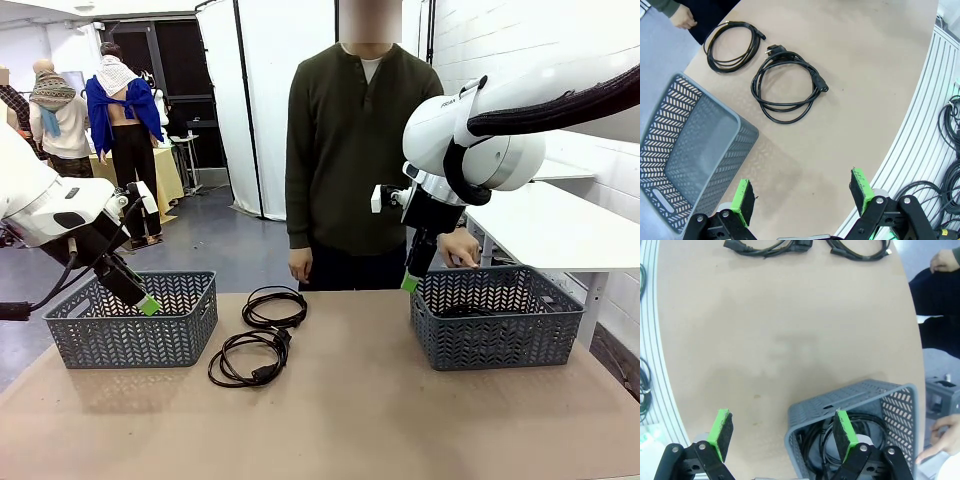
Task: Organize the cables according to human instructions.
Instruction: Pick up a bundle of cables and place it in the basket indicated by the human.
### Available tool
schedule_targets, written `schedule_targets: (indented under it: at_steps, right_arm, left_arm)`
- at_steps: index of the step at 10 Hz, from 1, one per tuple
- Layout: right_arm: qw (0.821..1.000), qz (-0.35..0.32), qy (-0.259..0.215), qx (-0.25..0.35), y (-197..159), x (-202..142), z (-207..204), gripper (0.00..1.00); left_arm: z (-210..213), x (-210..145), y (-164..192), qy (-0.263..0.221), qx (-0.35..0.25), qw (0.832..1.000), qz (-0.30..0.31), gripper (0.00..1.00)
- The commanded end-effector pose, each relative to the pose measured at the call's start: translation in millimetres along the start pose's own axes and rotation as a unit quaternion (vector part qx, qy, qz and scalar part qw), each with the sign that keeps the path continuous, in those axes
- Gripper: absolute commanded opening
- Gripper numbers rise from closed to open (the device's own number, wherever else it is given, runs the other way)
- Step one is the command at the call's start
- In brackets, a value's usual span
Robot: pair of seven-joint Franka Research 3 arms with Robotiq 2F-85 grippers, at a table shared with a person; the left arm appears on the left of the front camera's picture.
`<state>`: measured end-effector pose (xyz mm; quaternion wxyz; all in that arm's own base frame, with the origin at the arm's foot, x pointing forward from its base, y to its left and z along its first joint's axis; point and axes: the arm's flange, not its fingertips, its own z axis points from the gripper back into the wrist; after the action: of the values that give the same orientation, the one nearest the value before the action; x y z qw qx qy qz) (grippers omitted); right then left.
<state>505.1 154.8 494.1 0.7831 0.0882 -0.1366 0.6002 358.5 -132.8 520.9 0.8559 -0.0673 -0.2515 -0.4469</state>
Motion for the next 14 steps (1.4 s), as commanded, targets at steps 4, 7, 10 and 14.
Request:
schedule_targets:
  at_steps: [4,7,10,14]
  right_arm:
    - [0.997,-0.07,0.043,-0.014,25,50,-3,1.0]
    - [0.985,-0.137,0.093,-0.056,41,84,-12,1.0]
    - [0.973,-0.206,0.084,-0.054,50,113,-30,1.0]
    - [0.972,-0.219,0.073,-0.045,61,139,-49,1.0]
  left_arm:
    - [-1,0,2,-0.004,0.004,1.0,-0.001,1.0]
    - [-1,0,2,-0.004,0.004,1.0,-0.001,1.0]
    - [-1,0,2,-0.004,0.004,1.0,-0.001,1.0]
    - [-1,0,2,-0.004,0.004,1.0,-0.001,1.0]
